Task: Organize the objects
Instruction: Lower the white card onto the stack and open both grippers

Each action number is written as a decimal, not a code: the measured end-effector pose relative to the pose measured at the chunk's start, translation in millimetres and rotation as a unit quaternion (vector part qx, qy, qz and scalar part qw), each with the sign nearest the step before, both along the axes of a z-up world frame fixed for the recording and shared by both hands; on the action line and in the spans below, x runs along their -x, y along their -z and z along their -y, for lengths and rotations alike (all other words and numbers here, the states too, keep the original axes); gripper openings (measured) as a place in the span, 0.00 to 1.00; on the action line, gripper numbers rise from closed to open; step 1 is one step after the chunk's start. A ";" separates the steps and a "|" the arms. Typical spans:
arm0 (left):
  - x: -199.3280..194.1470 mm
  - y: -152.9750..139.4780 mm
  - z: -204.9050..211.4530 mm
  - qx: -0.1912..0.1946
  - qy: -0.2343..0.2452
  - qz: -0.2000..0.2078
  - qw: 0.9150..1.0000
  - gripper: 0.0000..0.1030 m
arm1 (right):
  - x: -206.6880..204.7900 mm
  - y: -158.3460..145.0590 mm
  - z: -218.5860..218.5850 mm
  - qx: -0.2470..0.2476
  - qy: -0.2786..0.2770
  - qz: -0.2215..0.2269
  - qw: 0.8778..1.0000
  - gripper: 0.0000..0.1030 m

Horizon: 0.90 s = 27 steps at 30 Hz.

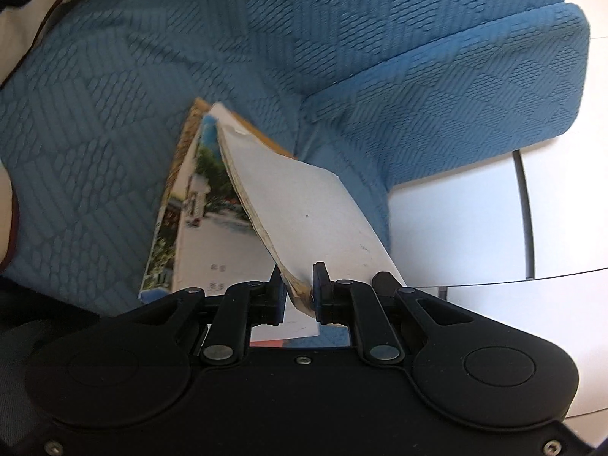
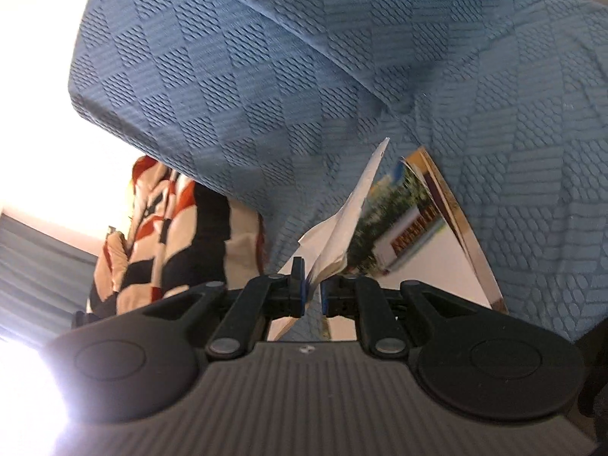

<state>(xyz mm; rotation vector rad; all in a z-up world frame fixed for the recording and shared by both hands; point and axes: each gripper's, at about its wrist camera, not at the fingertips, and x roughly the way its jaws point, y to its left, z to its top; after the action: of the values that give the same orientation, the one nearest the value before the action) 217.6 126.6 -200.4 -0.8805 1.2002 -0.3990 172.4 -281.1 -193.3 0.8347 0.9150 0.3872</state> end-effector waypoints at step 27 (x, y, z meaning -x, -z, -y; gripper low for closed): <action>58.8 -22.8 26.1 -0.139 0.059 0.034 0.988 0.53 | 41.9 7.0 0.9 0.108 -0.068 -0.080 0.989 0.47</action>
<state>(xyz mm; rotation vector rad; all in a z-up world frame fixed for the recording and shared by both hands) 158.9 100.5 -177.7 -0.5535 1.2137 -0.3430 130.5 -281.9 -200.3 0.6126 1.1460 0.3350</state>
